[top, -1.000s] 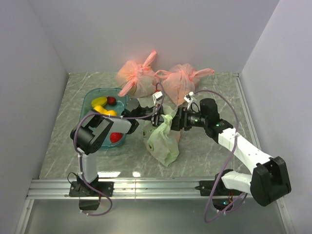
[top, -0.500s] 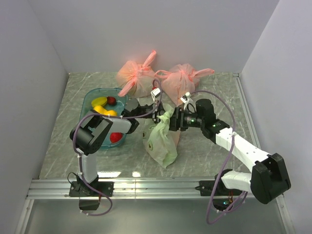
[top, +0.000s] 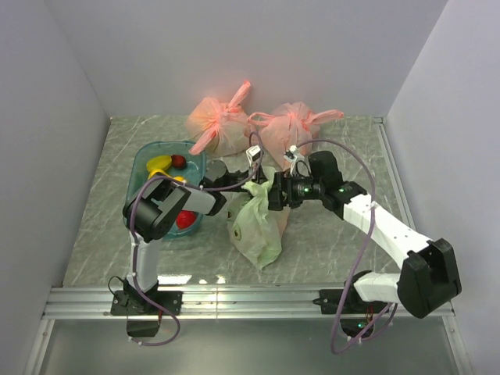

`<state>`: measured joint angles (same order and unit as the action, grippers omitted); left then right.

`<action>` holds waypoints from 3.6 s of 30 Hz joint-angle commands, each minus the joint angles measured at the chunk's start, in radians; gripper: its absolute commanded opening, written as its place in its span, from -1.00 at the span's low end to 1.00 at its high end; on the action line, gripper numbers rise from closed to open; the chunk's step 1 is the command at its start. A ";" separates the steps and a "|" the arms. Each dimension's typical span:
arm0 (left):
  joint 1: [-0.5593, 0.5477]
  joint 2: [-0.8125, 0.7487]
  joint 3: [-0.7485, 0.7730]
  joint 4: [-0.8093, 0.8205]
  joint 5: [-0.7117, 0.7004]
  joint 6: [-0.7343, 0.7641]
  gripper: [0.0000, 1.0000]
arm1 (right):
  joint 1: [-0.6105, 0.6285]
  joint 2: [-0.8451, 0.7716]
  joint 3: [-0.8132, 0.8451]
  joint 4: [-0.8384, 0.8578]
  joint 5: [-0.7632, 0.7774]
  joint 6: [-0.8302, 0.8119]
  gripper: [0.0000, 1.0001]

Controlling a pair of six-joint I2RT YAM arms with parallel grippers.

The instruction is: Place the fake fruits into the plastic bag and tie a complex knot

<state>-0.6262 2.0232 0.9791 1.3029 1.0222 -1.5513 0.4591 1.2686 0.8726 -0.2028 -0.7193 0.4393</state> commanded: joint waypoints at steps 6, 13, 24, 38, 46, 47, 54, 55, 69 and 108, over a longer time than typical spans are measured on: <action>-0.004 -0.023 0.012 0.289 0.026 -0.007 -0.99 | -0.060 -0.118 0.152 -0.440 -0.081 -0.389 0.80; -0.003 -0.032 0.003 0.297 0.033 -0.004 -0.99 | -0.157 -0.186 0.120 -0.466 -0.121 -0.419 0.67; -0.004 0.005 0.026 0.400 0.041 -0.072 -0.99 | -0.145 -0.068 0.071 -0.163 -0.146 -0.231 0.18; -0.033 0.035 0.069 0.427 0.075 -0.099 -0.99 | -0.013 0.092 0.100 0.166 -0.106 0.031 0.36; -0.015 0.043 0.060 0.484 0.093 -0.142 -0.99 | -0.036 0.031 0.141 -0.097 -0.129 -0.132 0.55; -0.012 0.042 0.056 0.484 0.096 -0.141 -0.99 | -0.042 0.019 0.147 -0.145 -0.134 -0.210 0.59; -0.010 0.046 0.050 0.498 0.101 -0.150 -0.98 | -0.128 -0.014 0.270 -0.547 -0.193 -0.463 0.91; -0.012 0.043 0.047 0.499 0.101 -0.150 -0.97 | -0.138 -0.014 0.272 -0.560 -0.195 -0.468 0.91; -0.013 0.037 0.047 0.541 0.102 -0.153 -0.97 | -0.254 -0.012 0.163 -0.374 -0.158 -0.260 0.18; -0.001 0.020 0.035 0.555 0.127 -0.142 -0.39 | -0.261 0.031 0.175 -0.348 -0.201 -0.260 -1.00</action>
<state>-0.6426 2.0796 1.0168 1.2800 1.1328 -1.7035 0.2047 1.3354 1.0218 -0.5331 -0.9619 0.2279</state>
